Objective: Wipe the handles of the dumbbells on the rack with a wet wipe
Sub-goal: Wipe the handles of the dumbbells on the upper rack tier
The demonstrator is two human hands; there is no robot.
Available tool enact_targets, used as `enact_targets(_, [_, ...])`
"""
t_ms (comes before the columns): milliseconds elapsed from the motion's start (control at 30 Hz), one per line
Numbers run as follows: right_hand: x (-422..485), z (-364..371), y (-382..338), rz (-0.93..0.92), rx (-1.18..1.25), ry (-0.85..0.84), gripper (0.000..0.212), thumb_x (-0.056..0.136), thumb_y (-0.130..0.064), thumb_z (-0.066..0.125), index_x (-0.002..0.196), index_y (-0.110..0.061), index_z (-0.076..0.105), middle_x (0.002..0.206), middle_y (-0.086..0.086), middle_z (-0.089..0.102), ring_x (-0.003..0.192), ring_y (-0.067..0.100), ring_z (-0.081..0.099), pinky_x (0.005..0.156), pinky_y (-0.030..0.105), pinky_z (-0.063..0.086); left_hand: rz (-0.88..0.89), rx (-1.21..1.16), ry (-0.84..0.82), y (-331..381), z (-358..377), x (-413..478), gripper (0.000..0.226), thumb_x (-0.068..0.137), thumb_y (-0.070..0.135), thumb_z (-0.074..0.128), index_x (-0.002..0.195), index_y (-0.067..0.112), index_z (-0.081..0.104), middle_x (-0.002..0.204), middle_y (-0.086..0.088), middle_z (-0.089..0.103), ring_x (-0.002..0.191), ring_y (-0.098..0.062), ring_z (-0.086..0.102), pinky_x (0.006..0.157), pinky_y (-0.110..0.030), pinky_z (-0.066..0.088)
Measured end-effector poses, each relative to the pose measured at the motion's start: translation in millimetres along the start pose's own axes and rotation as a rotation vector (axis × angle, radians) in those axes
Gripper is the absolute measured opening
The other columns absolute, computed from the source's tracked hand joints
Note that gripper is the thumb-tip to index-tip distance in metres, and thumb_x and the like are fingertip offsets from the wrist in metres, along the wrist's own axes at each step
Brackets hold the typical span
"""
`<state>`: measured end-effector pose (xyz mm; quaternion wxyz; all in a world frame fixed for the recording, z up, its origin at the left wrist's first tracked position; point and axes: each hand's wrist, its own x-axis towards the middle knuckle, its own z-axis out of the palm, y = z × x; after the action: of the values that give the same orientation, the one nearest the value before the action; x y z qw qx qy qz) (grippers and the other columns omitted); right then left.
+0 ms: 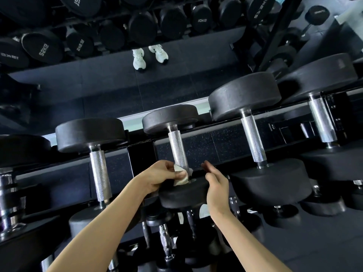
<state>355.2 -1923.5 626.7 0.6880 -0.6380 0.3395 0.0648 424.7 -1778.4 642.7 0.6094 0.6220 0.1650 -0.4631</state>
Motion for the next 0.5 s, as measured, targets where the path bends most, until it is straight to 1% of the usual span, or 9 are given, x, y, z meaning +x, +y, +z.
enact_targets(100, [1.4, -1.0, -0.1, 0.002, 0.007, 0.005, 0.042, 0.092, 0.002, 0.038, 0.128, -0.009, 0.056, 0.129, 0.003, 0.059, 0.122, 0.011, 0.051, 0.103, 0.02, 0.035, 0.026, -0.002, 0.093, -8.9, 4.0, 2.0, 0.007, 0.078, 0.004, 0.072, 0.081, 0.006, 0.066, 0.061, 0.006, 0.069, 0.056, -0.003, 0.065, 0.054, -0.014, 0.049])
enact_targets(133, [2.2, -1.6, 0.1, 0.008, 0.016, 0.008, 0.042, 0.092, 0.002, 0.038, 0.128, -0.009, 0.056, 0.129, 0.004, 0.059, 0.122, 0.011, 0.051, 0.103, 0.02, 0.036, 0.044, 0.028, 0.168, -12.1, 6.9, 2.9, 0.011, 0.074, 0.01, 0.077, 0.079, 0.006, 0.067, 0.059, 0.007, 0.068, 0.055, -0.003, 0.063, 0.054, -0.014, 0.048])
enact_targets(200, [2.1, -2.0, 1.4, 0.019, 0.028, 0.015, 0.042, 0.092, 0.002, 0.038, 0.129, -0.008, 0.055, 0.129, 0.004, 0.059, 0.122, 0.011, 0.051, 0.099, 0.016, 0.038, 0.126, 0.138, 0.356, -16.8, 13.0, 5.4, 0.017, 0.069, 0.017, 0.083, 0.065, 0.013, 0.067, 0.052, 0.011, 0.062, 0.049, 0.001, 0.057, 0.05, -0.011, 0.043])
enact_targets(233, [1.0, -1.3, 1.8, 0.023, 0.033, 0.017, 0.042, 0.093, 0.001, 0.038, 0.13, -0.008, 0.055, 0.129, 0.004, 0.059, 0.122, 0.011, 0.051, 0.098, 0.016, 0.038, 0.168, 0.158, 0.428, -18.3, 15.6, 7.4, 0.018, 0.067, 0.019, 0.084, 0.062, 0.017, 0.067, 0.052, 0.011, 0.062, 0.049, 0.002, 0.056, 0.05, -0.011, 0.043])
enact_targets(300, [-1.5, 1.3, 2.6, 0.023, 0.03, 0.023, 0.041, 0.094, 0.0, 0.039, 0.131, -0.009, 0.054, 0.13, 0.002, 0.058, 0.122, 0.01, 0.051, 0.101, 0.019, 0.036, 0.197, 0.06, 0.516, -15.7, 19.5, 9.3, 0.018, 0.064, 0.024, 0.087, 0.068, 0.015, 0.071, 0.061, 0.006, 0.068, 0.055, -0.003, 0.061, 0.055, -0.014, 0.046])
enact_targets(367, [-1.5, 2.5, 3.4, 0.023, 0.03, 0.038, 0.04, 0.094, -0.001, 0.039, 0.13, -0.009, 0.055, 0.13, 0.002, 0.058, 0.121, 0.01, 0.052, 0.101, 0.018, 0.037, 0.18, -0.091, 0.547, -11.0, 20.5, 12.4, 0.025, 0.062, 0.023, 0.088, 0.077, 0.008, 0.074, 0.071, -0.002, 0.072, 0.062, -0.011, 0.065, 0.061, -0.021, 0.051])
enact_targets(433, [-0.3, 1.5, 2.9, 0.037, 0.043, 0.041, 0.041, 0.094, 0.0, 0.04, 0.13, -0.009, 0.054, 0.129, 0.003, 0.059, 0.119, 0.01, 0.053, 0.091, 0.011, 0.041, 0.142, -0.196, 0.515, -10.3, 19.4, 14.6, 0.03, 0.062, 0.02, 0.088, 0.083, 0.004, 0.073, 0.077, -0.008, 0.074, 0.067, -0.017, 0.067, 0.067, -0.028, 0.055])
enact_targets(467, [-0.2, 1.5, 2.7, 0.039, 0.043, 0.037, 0.041, 0.093, 0.0, 0.039, 0.131, -0.008, 0.054, 0.129, 0.003, 0.059, 0.119, 0.01, 0.053, 0.087, 0.009, 0.042, 0.13, -0.241, 0.476, -10.3, 17.7, 15.0, 0.028, 0.065, 0.018, 0.085, 0.084, 0.002, 0.072, 0.078, -0.01, 0.073, 0.067, -0.018, 0.067, 0.066, -0.028, 0.056])
enact_targets(500, [-0.9, 1.3, 2.7, 0.035, 0.037, 0.035, 0.041, 0.093, 0.0, 0.039, 0.131, -0.008, 0.054, 0.13, 0.003, 0.058, 0.12, 0.01, 0.052, 0.086, 0.009, 0.041, 0.128, -0.284, 0.419, -10.3, 15.2, 14.9, 0.021, 0.07, 0.016, 0.08, 0.084, 0.002, 0.071, 0.075, -0.008, 0.073, 0.065, -0.017, 0.067, 0.061, -0.026, 0.055])
